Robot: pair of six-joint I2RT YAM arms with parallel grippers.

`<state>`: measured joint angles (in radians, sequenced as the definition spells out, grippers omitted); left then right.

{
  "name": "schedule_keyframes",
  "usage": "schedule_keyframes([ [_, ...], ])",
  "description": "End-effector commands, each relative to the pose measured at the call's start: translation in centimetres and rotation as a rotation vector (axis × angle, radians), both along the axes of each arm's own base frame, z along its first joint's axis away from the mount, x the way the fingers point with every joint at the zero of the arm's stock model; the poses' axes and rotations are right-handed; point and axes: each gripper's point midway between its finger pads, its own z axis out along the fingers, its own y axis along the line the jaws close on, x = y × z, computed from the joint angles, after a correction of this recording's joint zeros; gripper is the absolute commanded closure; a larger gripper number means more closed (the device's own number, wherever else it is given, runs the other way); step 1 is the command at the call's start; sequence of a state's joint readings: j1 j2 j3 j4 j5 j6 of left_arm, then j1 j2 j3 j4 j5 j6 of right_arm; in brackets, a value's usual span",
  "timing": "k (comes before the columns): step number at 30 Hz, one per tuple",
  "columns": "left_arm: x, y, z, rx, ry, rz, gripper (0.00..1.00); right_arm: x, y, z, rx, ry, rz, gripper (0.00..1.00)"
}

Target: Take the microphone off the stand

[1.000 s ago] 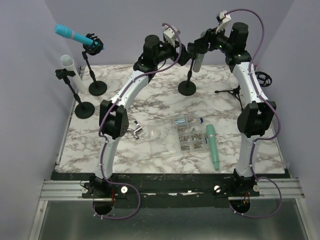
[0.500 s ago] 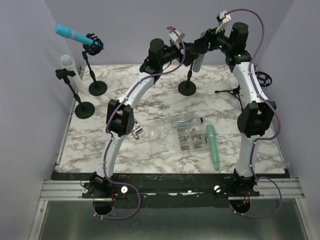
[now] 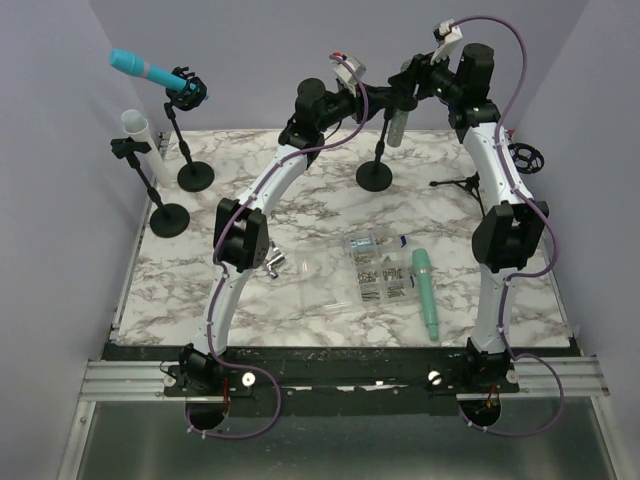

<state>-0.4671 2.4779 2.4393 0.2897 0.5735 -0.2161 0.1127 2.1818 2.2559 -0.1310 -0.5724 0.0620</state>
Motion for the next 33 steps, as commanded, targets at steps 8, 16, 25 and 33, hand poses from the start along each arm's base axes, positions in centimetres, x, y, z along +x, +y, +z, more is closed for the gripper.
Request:
schedule_keyframes([
  [8, -0.6, -0.3, 0.0, 0.01, 0.028, 0.037, 1.0, -0.1, 0.4, 5.7, 0.126, -0.043, -0.086, 0.99],
  [16, -0.3, -0.4, -0.9, 0.013, 0.058, 0.051, 1.0, -2.5, -0.9, 15.0, 0.154, -0.275, -0.13, 0.99],
  [25, -0.8, 0.0, -0.6, 0.017, 0.076, 0.068, 1.0, -3.0, 0.3, 15.3, 0.106, -0.36, -0.04, 0.99],
  [33, -1.2, -0.5, -1.7, 0.022, 0.109, 0.049, 1.0, -3.0, -0.3, 14.0, 0.132, -0.352, -0.08, 0.99],
])
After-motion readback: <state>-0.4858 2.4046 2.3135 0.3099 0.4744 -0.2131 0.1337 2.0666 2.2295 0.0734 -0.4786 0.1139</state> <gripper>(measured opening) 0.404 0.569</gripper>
